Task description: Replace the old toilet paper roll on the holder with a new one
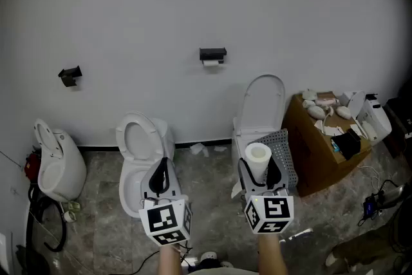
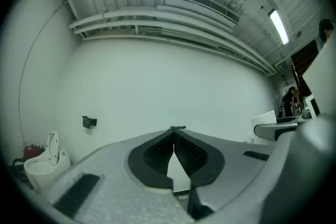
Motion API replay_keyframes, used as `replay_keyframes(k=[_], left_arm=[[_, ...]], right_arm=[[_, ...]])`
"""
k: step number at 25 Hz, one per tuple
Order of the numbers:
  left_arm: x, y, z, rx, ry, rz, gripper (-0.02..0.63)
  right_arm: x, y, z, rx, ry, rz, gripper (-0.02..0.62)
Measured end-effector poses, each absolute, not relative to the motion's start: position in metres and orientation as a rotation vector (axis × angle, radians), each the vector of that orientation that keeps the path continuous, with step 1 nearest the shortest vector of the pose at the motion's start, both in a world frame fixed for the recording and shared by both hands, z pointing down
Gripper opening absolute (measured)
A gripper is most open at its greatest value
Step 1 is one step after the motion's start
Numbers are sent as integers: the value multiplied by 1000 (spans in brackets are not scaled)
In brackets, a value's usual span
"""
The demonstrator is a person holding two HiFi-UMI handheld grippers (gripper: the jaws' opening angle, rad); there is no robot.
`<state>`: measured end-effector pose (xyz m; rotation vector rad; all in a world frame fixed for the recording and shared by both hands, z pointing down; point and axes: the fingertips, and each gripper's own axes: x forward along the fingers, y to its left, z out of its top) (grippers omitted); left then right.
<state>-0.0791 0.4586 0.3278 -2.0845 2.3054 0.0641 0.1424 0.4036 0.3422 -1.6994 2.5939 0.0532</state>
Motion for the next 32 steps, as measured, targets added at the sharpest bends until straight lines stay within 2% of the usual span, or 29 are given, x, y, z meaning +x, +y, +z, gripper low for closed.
replay_keyframes(k=[18, 19, 20, 21, 25, 32], left_arm=[[-85, 449, 333, -2070, 2315, 70, 17], [-87, 446, 331, -2072, 2312, 82, 70], [-88, 443, 330, -2077, 2305, 100, 163], [-90, 440, 329, -2082, 2300, 118, 223], [-100, 430, 331, -2079, 2294, 141, 279], [-116, 414, 334, -2075, 2278, 136, 291]], right_arm=[[139, 397, 350, -1700, 2587, 30, 295], [138, 394, 350, -1702, 2590, 30, 296], [136, 391, 351, -1706, 2591, 28, 295], [135, 389, 352, -1711, 2592, 25, 296], [129, 380, 357, -1728, 2586, 19, 296], [118, 365, 362, -1759, 2565, 3, 295]])
